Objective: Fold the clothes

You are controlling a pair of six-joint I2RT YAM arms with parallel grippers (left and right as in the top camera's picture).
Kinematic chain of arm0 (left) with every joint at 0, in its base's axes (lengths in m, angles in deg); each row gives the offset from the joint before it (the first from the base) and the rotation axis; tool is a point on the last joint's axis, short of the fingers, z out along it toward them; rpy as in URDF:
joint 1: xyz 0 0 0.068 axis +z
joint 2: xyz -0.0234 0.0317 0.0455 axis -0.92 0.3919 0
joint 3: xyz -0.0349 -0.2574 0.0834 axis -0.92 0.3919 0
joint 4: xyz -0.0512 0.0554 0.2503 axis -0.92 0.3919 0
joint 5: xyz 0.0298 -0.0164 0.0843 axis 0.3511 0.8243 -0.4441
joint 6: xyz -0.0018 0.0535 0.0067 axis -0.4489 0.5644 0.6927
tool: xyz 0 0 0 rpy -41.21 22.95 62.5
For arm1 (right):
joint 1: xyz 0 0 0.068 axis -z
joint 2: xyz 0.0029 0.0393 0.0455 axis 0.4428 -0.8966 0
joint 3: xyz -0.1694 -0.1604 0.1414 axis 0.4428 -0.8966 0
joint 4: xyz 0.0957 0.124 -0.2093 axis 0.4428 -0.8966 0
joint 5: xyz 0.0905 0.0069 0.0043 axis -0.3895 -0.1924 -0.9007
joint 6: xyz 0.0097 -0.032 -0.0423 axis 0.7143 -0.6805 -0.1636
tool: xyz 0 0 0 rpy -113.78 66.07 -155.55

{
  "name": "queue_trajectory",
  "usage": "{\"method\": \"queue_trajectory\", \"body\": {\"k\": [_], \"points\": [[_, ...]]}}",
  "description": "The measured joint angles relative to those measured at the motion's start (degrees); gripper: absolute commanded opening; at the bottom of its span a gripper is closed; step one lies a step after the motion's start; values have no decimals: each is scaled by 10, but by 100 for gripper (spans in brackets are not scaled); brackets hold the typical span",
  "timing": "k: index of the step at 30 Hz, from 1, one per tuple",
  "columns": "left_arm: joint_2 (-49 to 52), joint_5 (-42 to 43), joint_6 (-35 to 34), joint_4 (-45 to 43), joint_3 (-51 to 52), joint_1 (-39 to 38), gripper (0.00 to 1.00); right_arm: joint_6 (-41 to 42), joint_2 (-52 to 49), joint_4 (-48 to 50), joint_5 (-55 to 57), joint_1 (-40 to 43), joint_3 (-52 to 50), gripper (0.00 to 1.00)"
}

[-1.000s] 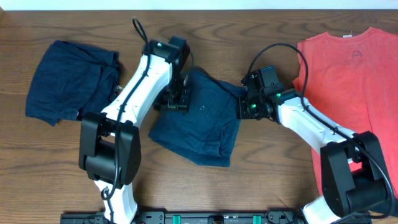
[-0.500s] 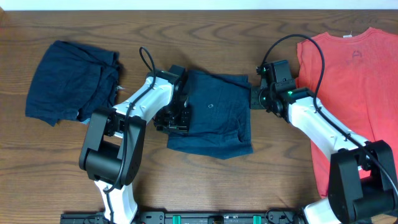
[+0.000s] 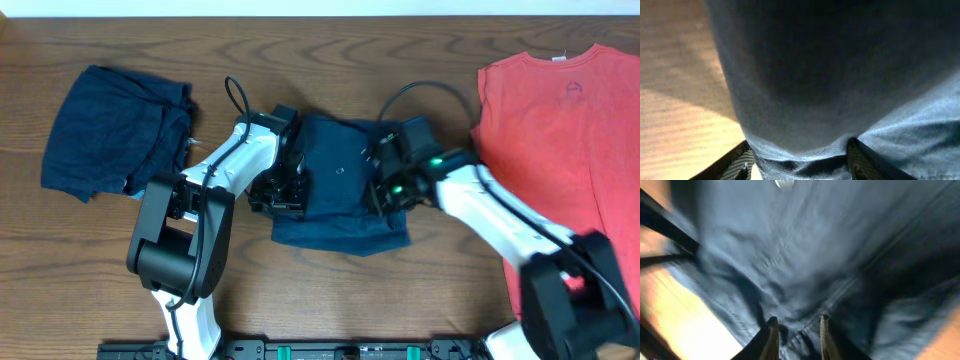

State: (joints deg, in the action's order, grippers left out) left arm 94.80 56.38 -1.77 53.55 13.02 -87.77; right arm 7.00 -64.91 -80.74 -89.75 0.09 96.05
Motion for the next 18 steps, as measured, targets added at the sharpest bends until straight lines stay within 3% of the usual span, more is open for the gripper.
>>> {"method": "queue_trajectory", "body": {"k": [2,9,17,18], "points": [[0,2,11,21,-13,0,62,25,-30,-34,31,-11,0,5],[0,7,36,60,-83,0,62,154,-77,-97,114,-9,15,5],[0,7,43,69,-112,0,61,119,-61,-76,123,0,14,14],[0,7,43,66,-112,0,56,109,-50,-74,129,3,12,15]]}}
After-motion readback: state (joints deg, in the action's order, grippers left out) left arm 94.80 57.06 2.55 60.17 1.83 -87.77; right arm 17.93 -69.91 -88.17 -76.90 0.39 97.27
